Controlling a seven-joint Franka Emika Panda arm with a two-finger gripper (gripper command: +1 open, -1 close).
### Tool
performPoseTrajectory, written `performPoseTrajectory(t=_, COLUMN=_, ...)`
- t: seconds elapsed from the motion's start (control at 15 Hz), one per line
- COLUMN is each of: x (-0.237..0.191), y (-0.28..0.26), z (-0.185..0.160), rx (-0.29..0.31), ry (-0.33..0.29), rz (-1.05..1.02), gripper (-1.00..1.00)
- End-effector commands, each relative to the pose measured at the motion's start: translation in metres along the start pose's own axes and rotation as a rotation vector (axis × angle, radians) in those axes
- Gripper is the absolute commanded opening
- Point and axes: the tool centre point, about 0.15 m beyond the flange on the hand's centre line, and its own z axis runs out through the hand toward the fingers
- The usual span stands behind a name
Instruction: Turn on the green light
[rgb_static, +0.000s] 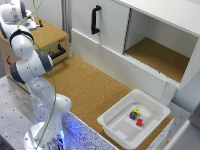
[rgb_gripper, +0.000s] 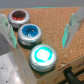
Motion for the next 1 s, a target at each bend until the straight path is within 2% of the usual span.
performPoseTrajectory(t=0.0, x=0.001, y=0.003, z=-0.001, rx=-0.002, ry=0.001, rz=0.009, gripper=1.00)
performPoseTrajectory(t=0.07, x=0.004, y=0.011, z=-0.004, rx=0.008, ry=0.027, rz=0.019, gripper=1.00)
performPoseTrajectory(t=0.2, x=0.012, y=0.023, z=-0.005, rx=0.005, ry=0.035, rz=0.003, gripper=1.00)
performPoseTrajectory(t=0.47, x=0.036, y=0.019, z=0.008, rx=0.028, ry=0.003, rz=-0.075, gripper=1.00)
performPoseTrajectory(t=0.6, x=0.050, y=0.008, z=0.007, rx=0.011, ry=-0.009, rz=-0.123, gripper=1.00)
performPoseTrajectory(t=0.8, x=0.066, y=-0.004, z=0.005, rx=0.023, ry=-0.039, rz=-0.160, gripper=1.00)
performPoseTrajectory(t=0.93, x=0.080, y=-0.015, z=0.008, rx=-0.007, ry=-0.072, rz=-0.215, gripper=1.00)
